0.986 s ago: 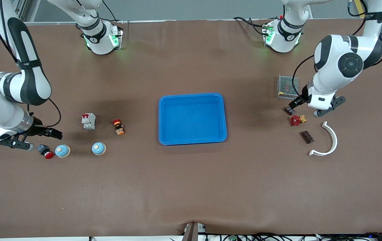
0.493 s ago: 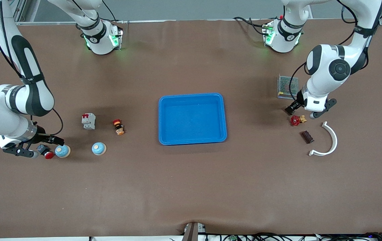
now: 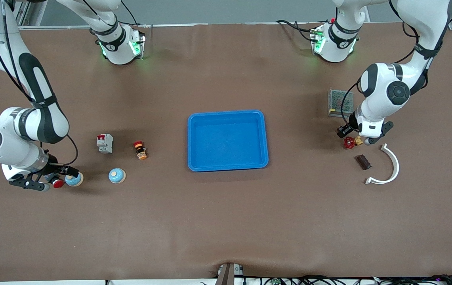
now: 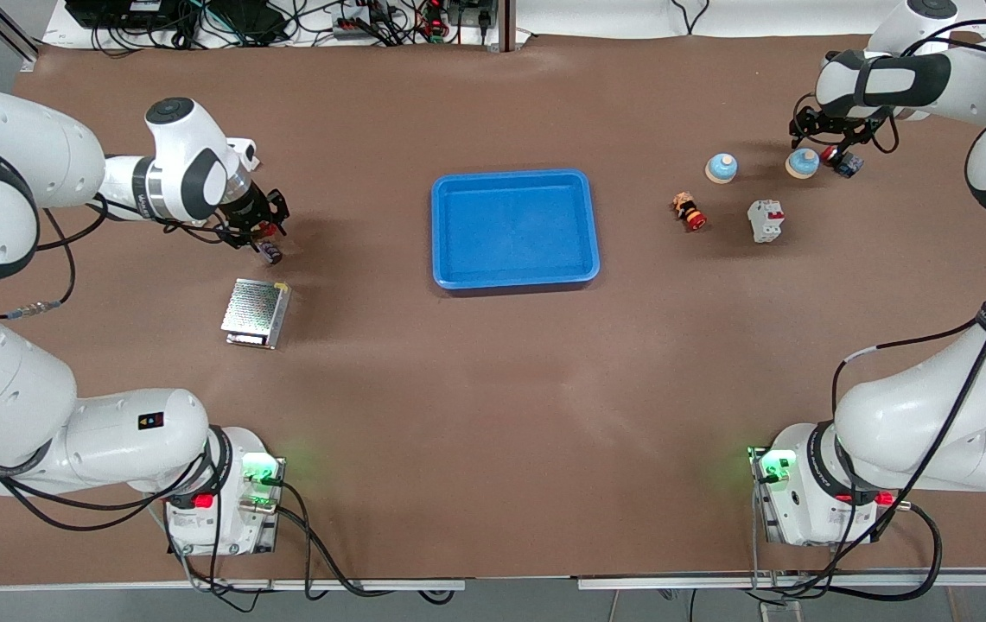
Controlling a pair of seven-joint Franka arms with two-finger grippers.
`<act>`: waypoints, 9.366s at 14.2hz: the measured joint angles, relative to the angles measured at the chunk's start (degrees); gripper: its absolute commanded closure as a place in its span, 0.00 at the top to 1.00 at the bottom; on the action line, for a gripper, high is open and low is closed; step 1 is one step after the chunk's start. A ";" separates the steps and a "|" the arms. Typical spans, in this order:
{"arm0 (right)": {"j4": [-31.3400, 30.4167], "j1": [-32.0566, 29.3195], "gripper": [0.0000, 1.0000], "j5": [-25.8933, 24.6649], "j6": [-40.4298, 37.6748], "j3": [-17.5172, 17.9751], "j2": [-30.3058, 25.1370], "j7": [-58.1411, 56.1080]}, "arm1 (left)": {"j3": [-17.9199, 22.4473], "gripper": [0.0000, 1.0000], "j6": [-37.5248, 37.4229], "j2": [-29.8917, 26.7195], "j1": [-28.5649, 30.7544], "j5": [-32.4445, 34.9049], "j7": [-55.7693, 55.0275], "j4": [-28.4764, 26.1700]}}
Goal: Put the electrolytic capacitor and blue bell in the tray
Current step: 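Lower both grippers onto a blue bell and a brown capacitor, then close the right gripper on the bell and the left gripper on the capacitor, then release the capacitor in the tray while the right gripper carries the bell, then lower the bell into the tray while the left gripper grasps another capacitor, then grasp the second bell with the right gripper while the left gripper lifts capacitor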
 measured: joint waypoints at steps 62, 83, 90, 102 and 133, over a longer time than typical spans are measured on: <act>8.61 42.04 0.00 1.09 -15.10 3.22 -2.82 84.15 | -4.19 1.00 -29.43 17.58 -27.95 1.07 -48.11 48.39; -6.21 53.80 0.00 -1.46 4.57 2.11 -1.17 104.61 | -3.78 1.00 -19.76 21.29 9.19 13.81 -5.66 35.28; -6.21 53.78 0.00 -3.60 8.68 0.27 1.76 104.64 | -3.79 0.85 -19.22 22.33 9.92 15.61 -5.65 34.21; 0.09 53.30 1.00 -3.89 -2.33 -0.08 0.59 104.58 | -4.17 0.00 -18.40 23.48 9.90 15.63 -5.66 34.44; 3.47 16.08 1.00 -1.61 0.56 -0.67 -0.70 18.13 | -13.97 0.00 -24.59 27.20 -16.21 5.44 -50.85 50.41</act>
